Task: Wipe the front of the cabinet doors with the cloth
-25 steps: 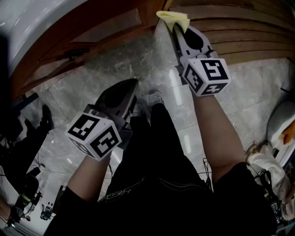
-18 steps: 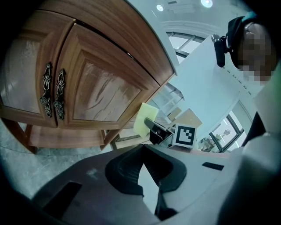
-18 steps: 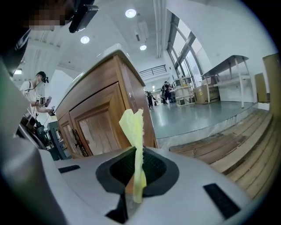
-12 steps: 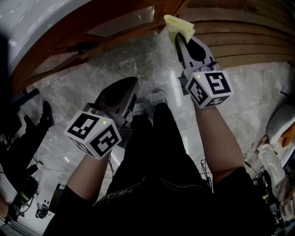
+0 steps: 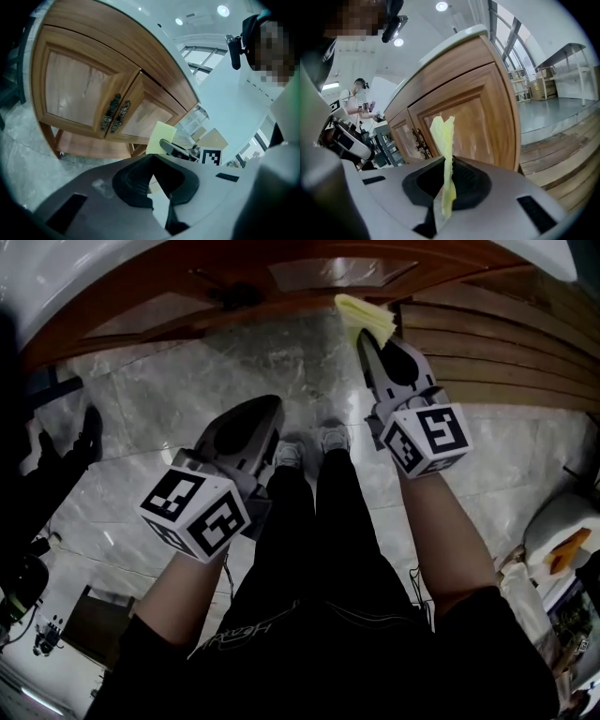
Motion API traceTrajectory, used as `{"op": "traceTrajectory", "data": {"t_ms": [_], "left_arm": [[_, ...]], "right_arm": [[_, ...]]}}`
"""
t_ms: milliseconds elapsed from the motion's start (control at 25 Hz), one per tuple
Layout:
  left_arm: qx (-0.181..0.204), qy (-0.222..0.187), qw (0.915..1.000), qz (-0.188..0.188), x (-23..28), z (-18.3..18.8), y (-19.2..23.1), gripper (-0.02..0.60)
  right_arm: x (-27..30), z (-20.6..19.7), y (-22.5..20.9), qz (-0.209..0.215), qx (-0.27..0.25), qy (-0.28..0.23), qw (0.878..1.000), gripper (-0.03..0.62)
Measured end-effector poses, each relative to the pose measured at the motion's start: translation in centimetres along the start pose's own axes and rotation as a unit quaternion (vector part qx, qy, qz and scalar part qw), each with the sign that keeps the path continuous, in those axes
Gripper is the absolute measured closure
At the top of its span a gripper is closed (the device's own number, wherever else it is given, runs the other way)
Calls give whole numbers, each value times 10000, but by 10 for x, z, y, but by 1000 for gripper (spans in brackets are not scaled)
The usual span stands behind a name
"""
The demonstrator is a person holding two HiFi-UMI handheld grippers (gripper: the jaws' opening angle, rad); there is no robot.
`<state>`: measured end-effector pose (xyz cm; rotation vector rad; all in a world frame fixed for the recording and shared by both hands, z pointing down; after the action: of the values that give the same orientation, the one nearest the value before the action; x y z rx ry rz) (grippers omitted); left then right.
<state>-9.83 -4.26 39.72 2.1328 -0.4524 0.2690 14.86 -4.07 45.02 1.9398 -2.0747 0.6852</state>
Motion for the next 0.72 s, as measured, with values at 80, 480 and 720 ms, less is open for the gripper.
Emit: {"op": "traceTrajectory", "data": {"t_ms": [80, 480, 720], "left_arm": [[-103, -133, 9998, 122, -13, -3, 7, 575], [-409, -699, 9949, 607, -64, -16, 29, 575], [-592, -938, 9903, 833, -84, -22, 40, 575]], "right_arm": [[7, -2, 18, 191, -84, 72, 9998, 553], [40, -20, 86, 893, -469, 367, 9942, 553], [69, -31, 107, 1105, -701, 584, 9897, 553]]}}
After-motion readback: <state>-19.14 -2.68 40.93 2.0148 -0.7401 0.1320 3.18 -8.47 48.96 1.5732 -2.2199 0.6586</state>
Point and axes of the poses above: the fingertips, and each gripper's own axes: x forward along the fingers, y to its left, z out of its top, the point moved 10 cm from there along -x, backward along the fingers, and after that the axes turned 15 degrees about -z, right-handed, at the moved point
